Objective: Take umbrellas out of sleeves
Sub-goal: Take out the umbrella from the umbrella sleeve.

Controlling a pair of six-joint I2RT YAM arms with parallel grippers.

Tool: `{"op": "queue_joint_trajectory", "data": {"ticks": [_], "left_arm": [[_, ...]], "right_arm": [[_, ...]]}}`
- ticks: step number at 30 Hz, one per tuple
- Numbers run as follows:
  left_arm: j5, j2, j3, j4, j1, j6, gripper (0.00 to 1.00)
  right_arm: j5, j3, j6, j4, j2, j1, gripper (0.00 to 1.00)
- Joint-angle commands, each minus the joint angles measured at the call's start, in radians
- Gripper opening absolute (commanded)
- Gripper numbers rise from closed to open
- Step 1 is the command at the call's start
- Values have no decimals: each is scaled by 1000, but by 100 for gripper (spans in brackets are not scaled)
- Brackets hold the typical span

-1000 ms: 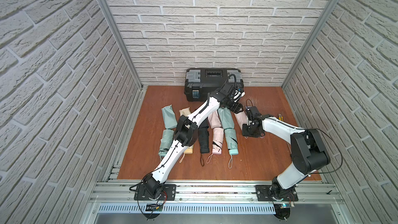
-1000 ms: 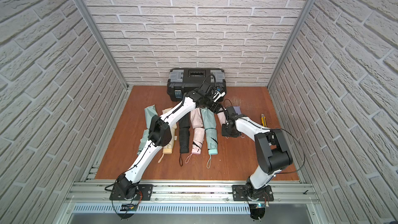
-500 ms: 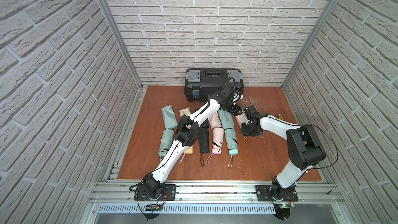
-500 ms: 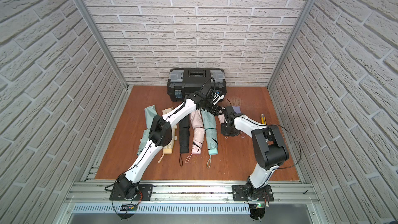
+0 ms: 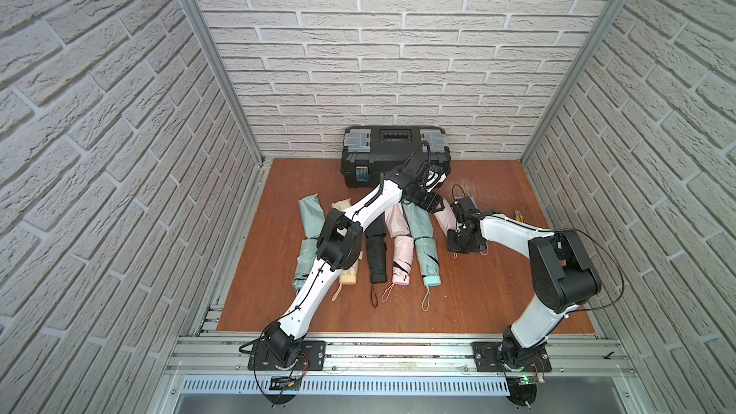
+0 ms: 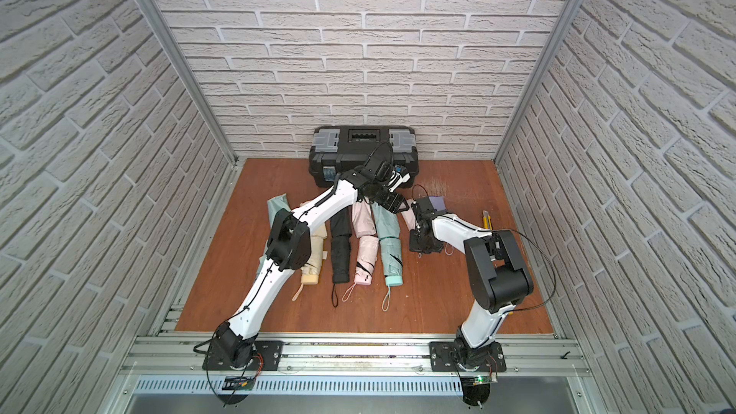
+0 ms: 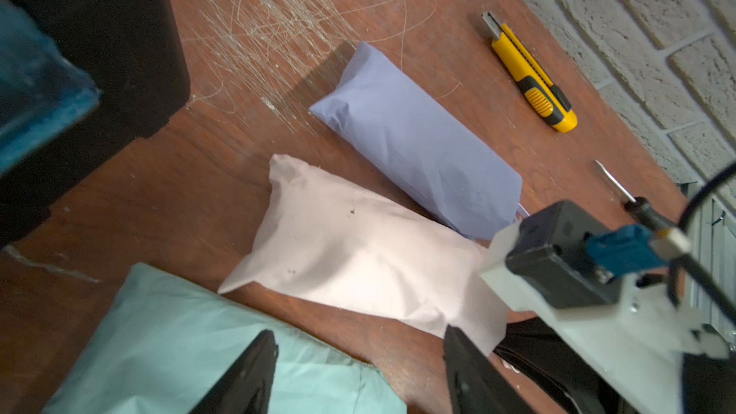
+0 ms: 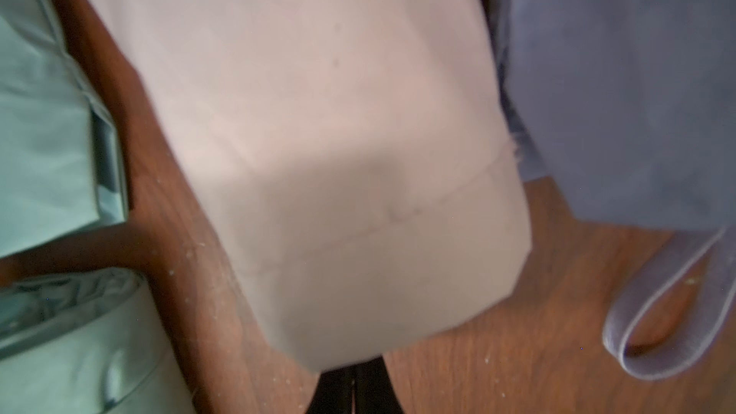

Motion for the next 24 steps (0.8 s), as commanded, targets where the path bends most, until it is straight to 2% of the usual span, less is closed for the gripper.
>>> {"op": "queue_joint_trajectory", "data": {"ticks": [1, 16, 19, 24], "left_arm": [[35, -36, -6, -11, 6, 29, 69], [83, 0, 53, -161, -1, 95, 67], [89, 16, 91, -254, -11, 182, 67], [66, 11, 111, -375, -24, 431, 67]], "right_arm": [[-9, -52, 25, -33, -79, 16, 3], [-105, -320, 162, 0, -372, 25, 3], [-104, -339, 167, 1, -391, 25, 3], [-107, -341, 162, 0, -387, 25, 3]]}}
